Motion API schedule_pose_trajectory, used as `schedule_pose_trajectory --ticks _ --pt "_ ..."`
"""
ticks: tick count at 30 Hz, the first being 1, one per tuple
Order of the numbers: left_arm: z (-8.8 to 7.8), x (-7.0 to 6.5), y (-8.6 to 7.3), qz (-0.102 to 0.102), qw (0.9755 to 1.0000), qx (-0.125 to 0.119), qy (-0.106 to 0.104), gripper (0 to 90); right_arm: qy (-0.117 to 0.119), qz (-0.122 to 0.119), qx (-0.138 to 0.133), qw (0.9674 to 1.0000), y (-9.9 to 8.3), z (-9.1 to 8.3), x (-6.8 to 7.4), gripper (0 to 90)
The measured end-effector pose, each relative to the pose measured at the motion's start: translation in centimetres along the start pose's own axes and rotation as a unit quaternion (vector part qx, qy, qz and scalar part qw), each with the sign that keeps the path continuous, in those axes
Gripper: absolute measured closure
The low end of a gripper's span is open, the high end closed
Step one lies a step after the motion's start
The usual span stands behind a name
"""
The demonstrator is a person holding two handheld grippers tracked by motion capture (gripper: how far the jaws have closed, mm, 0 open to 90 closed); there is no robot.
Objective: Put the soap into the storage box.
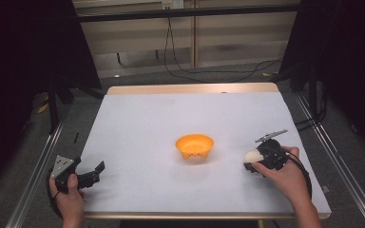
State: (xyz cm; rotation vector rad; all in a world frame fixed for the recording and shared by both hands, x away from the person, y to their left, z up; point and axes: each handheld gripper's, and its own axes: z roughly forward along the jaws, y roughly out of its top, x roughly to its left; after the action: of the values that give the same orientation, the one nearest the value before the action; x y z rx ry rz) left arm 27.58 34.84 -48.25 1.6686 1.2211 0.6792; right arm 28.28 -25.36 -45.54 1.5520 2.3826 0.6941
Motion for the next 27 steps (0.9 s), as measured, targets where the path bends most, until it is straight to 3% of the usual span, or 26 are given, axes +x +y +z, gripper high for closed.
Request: schedule_pose_trajectory --ticks 16,27 --pt "0.02 -0.02 0.00 -0.001 1.0000 0.000 0.000 1.4 0.003 0.014 0.018 0.9997 0.36 0.51 -0.12 24.2" --pt "0.01 -0.01 0.00 0.000 1.0000 0.000 0.000 1.3 0.003 0.015 0.012 0.9998 0.32 0.36 -0.09 24.4"
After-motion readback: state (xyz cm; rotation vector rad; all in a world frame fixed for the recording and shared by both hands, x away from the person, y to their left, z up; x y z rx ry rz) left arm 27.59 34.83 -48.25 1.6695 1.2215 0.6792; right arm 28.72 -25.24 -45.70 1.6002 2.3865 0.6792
